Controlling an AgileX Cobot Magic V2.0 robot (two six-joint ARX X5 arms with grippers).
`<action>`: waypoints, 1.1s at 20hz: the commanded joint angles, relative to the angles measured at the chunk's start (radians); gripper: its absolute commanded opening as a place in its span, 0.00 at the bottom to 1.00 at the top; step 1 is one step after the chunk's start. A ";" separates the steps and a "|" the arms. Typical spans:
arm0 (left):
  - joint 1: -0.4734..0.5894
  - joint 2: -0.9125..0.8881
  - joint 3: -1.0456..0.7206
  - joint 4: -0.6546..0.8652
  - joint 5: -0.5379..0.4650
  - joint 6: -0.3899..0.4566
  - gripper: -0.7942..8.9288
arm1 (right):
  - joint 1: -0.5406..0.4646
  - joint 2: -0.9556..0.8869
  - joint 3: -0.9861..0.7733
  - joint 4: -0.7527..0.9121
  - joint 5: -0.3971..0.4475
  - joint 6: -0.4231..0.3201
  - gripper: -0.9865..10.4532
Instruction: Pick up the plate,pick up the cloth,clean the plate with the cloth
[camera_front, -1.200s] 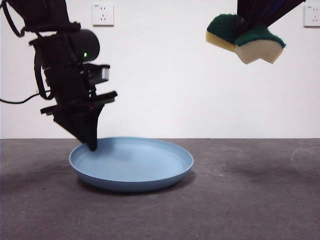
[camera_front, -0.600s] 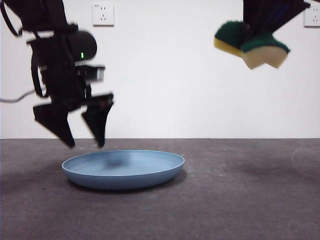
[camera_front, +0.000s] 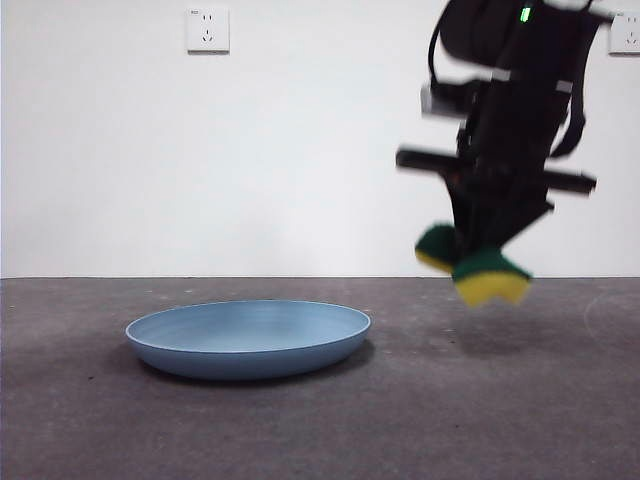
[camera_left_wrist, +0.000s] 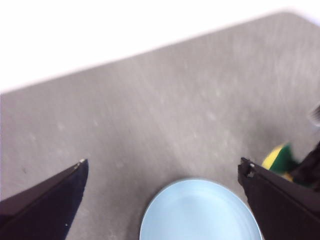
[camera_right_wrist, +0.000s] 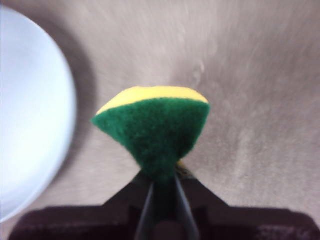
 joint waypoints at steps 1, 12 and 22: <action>-0.024 -0.082 -0.147 0.048 -0.041 -0.020 0.60 | -0.019 0.069 -0.007 0.016 0.000 -0.013 0.08; -0.069 -0.336 -0.422 0.174 -0.053 -0.065 0.60 | -0.058 0.151 -0.007 0.031 -0.002 -0.037 0.24; -0.069 -0.336 -0.422 0.143 -0.052 -0.066 0.60 | -0.058 0.008 -0.004 0.009 -0.003 -0.036 0.50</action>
